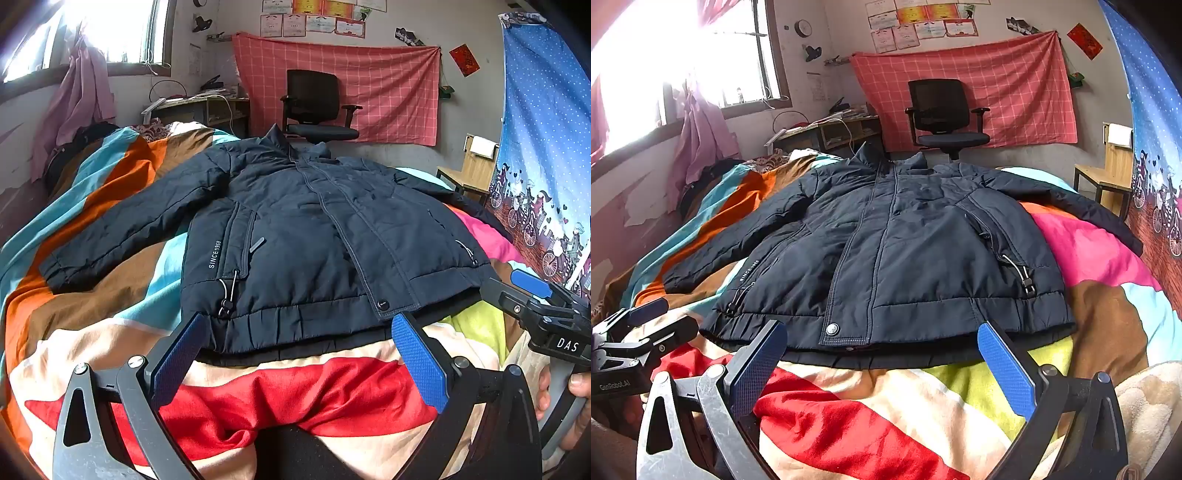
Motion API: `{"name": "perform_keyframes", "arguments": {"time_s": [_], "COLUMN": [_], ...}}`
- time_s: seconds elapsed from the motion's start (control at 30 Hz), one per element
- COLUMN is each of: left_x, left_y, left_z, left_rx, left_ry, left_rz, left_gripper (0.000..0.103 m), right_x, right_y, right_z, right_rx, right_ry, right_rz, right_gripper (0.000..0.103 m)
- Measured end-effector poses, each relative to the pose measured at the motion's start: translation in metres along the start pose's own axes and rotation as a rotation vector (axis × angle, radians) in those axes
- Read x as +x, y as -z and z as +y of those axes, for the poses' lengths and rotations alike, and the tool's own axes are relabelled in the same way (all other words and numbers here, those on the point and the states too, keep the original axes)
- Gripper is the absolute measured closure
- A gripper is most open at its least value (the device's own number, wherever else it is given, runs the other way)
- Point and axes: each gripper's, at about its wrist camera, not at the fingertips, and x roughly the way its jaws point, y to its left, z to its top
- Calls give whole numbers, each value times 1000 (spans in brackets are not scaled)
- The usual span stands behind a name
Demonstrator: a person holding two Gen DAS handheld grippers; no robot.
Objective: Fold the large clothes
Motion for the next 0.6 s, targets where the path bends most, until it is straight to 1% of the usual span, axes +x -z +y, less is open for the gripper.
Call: {"name": "perform_keyframes", "arguments": {"time_s": [0.6], "left_x": [0], "left_y": [0], "left_z": [0], "left_rx": [-2], "left_ry": [2], "left_rz": [0], "left_gripper": [4], "right_x": [-1], "right_y": [0], "right_z": [-1], "right_rx": [5], "right_ry": [-1], "right_rz": [3], "right_gripper": [0]}}
